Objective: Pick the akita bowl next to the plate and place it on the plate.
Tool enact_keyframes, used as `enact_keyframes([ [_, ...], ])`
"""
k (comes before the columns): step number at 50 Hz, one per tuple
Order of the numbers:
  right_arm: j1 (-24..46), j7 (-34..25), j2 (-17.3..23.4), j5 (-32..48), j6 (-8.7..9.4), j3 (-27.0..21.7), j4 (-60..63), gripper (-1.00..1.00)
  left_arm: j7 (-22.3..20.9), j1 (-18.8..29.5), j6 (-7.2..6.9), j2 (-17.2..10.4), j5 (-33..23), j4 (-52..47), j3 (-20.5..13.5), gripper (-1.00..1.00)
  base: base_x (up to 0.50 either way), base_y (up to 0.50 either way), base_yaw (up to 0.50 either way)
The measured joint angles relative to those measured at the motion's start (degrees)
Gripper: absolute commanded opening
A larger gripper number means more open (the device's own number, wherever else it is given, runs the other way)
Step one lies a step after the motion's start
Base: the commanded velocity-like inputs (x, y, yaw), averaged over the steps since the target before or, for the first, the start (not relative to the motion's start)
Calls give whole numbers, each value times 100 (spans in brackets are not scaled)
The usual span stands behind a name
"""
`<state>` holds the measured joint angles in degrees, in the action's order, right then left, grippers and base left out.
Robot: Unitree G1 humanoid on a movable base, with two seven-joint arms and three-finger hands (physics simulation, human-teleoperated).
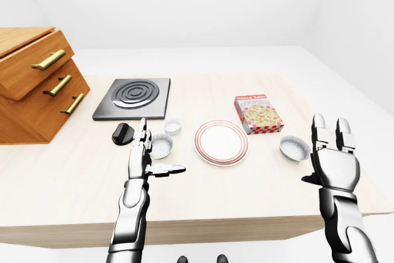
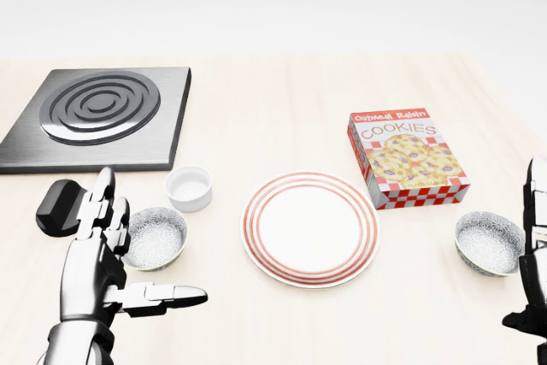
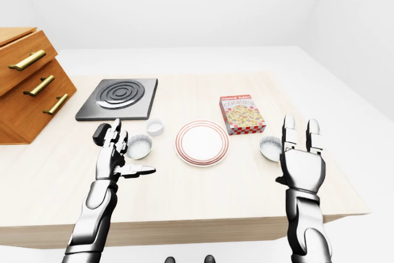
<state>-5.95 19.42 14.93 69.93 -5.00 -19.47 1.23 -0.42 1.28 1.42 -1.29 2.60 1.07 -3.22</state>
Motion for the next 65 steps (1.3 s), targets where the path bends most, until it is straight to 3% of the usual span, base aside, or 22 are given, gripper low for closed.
enact_keyframes([
  [16, 239, 394, 169, 270, 0, 484, -805, 100, 1, 4, 27, -1, -16, 22, 5, 100, 0, 0, 0],
  [41, 620, 1058, 521, 142, 0, 723, -2067, 100, 8, -1, -11, 1, -17, -23, 6, 100, 0, 0, 0],
  [65, 1928, 1057, 1024, -172, 0, 1251, -4307, 100, 11, 6, 18, -2, -18, 17, -1, 100, 0, 0, 0],
])
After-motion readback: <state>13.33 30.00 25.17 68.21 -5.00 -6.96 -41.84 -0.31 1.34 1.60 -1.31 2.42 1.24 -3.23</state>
